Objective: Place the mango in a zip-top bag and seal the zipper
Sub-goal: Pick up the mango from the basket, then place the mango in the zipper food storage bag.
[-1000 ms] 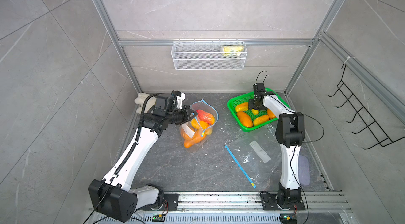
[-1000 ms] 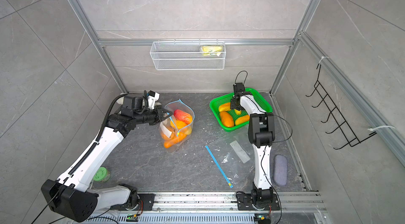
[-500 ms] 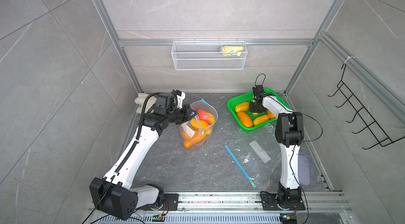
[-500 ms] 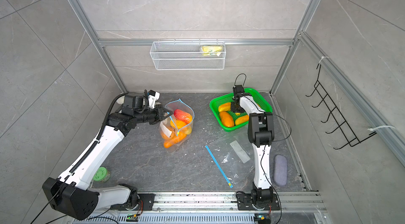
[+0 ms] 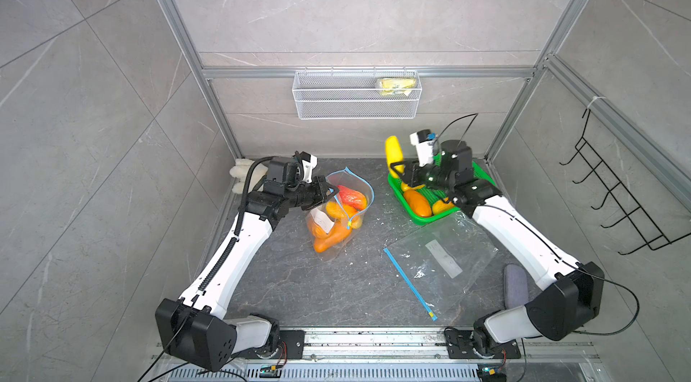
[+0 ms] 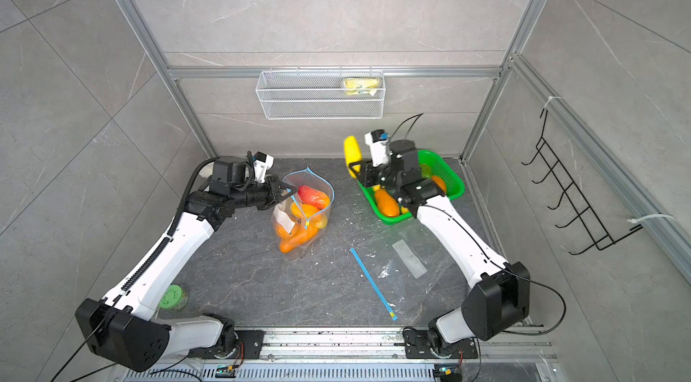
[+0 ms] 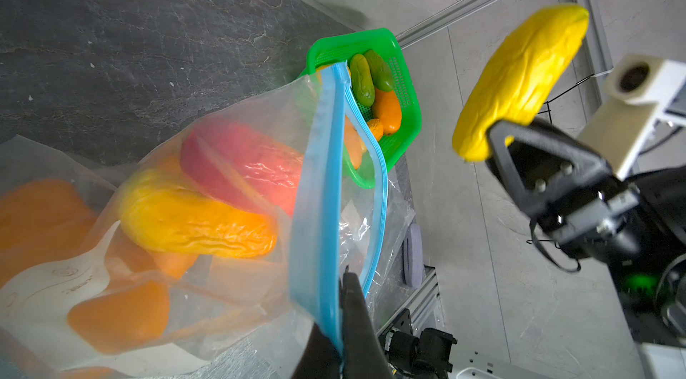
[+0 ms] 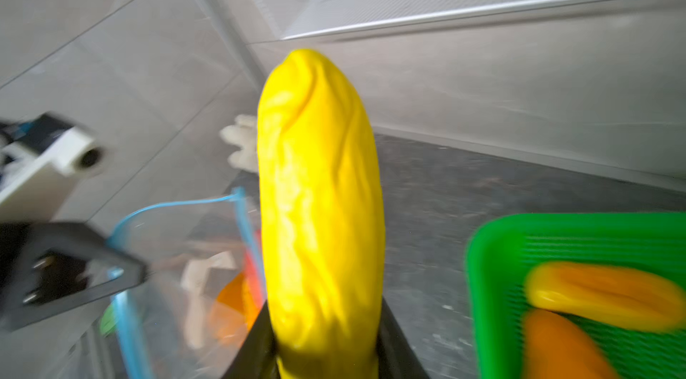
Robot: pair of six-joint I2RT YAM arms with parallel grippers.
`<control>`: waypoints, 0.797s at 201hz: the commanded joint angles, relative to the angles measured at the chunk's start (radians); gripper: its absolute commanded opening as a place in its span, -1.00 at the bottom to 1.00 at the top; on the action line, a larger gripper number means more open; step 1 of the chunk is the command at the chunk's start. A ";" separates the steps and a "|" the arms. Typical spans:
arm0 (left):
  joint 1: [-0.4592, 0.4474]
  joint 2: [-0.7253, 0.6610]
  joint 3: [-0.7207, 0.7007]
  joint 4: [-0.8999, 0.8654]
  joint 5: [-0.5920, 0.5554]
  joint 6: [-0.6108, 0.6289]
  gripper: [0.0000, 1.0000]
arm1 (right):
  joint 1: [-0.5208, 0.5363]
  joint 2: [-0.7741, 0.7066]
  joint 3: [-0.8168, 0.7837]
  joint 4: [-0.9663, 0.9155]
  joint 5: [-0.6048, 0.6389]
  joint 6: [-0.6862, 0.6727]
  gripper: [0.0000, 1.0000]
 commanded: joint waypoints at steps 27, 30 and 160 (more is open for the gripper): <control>0.003 -0.022 0.004 0.077 0.044 -0.027 -0.96 | 0.169 0.082 -0.057 0.192 0.001 0.066 -0.83; 0.003 -0.022 0.005 0.077 0.044 -0.027 -0.96 | 0.174 0.089 -0.056 0.200 0.003 0.066 -0.83; 0.003 -0.012 0.077 0.012 0.032 0.016 -0.96 | 0.252 0.089 0.036 0.002 0.132 -0.102 0.33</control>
